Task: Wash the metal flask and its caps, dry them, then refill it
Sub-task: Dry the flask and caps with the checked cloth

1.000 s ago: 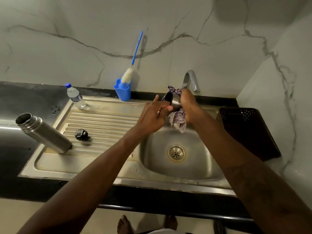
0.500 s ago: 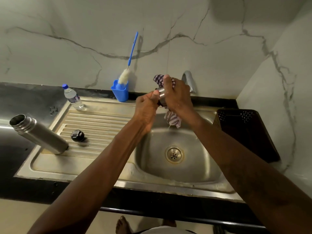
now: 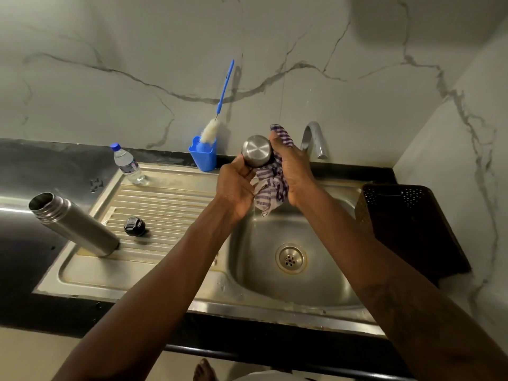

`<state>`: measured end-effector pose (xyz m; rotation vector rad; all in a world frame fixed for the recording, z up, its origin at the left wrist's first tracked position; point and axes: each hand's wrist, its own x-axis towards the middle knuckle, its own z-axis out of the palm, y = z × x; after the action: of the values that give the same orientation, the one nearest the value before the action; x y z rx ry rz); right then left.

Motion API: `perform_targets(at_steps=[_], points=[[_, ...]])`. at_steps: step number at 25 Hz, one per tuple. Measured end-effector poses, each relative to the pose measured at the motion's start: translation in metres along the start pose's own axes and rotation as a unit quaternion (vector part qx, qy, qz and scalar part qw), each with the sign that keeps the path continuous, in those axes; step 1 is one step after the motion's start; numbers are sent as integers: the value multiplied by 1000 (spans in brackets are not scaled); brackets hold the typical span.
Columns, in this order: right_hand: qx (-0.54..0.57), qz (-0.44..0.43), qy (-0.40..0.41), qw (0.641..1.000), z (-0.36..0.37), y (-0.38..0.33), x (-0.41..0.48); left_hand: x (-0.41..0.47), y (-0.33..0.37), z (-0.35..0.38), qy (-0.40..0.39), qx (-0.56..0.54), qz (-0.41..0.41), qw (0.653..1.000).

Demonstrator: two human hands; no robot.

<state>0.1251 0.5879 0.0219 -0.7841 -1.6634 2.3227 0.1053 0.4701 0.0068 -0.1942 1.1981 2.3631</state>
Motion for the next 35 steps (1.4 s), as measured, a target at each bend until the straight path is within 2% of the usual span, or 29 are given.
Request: perform_targets(at_steps=[3,5,7,9,12,14,15,17,20,23,25,27,28,31,33,35], points=[[33,-26,-15,999,-8,5,-6,4,8,0,81,105,24,991],[16,-33,-16,999,-7,5,-13,0,6,-2,125,158,37,979],[-90,-72,-14,993,-6,6,-16,-1,2,-5,136,171,48,975],[-149,-101,-61,982,-6,8,-21,3,0,-8,127,191,34,973],[-62,-39,-171,983,-8,11,-24,11,4,-14,75,101,-44,991],[-112,-34,-190,975,-12,9,-22,9,8,-20,72,47,-67,994],[-187,-65,-189,962,-16,8,-20,7,9,-23,78,50,-71,993],[-346,-184,-157,907,-24,8,-20,4,12,-28,81,105,-65,989],[-419,-328,-126,837,-32,12,-20,5,21,-31,55,223,-56,972],[-503,-462,-187,706,-33,17,-13,10,32,-29,15,368,-74,927],[-514,-524,-221,642,-32,16,-9,9,36,-29,1,391,-95,916],[-569,-532,-214,589,-30,20,-10,9,36,-28,-3,374,-73,924],[-601,-504,-196,589,-29,22,-15,10,36,-27,-1,369,-49,928],[-629,-432,-168,624,-28,21,-21,16,37,-22,-4,361,17,933],[-631,-419,-161,632,-22,13,-15,18,38,-21,8,354,4,935],[-625,-400,-173,647,-21,6,-11,19,40,-19,35,366,-46,929]])
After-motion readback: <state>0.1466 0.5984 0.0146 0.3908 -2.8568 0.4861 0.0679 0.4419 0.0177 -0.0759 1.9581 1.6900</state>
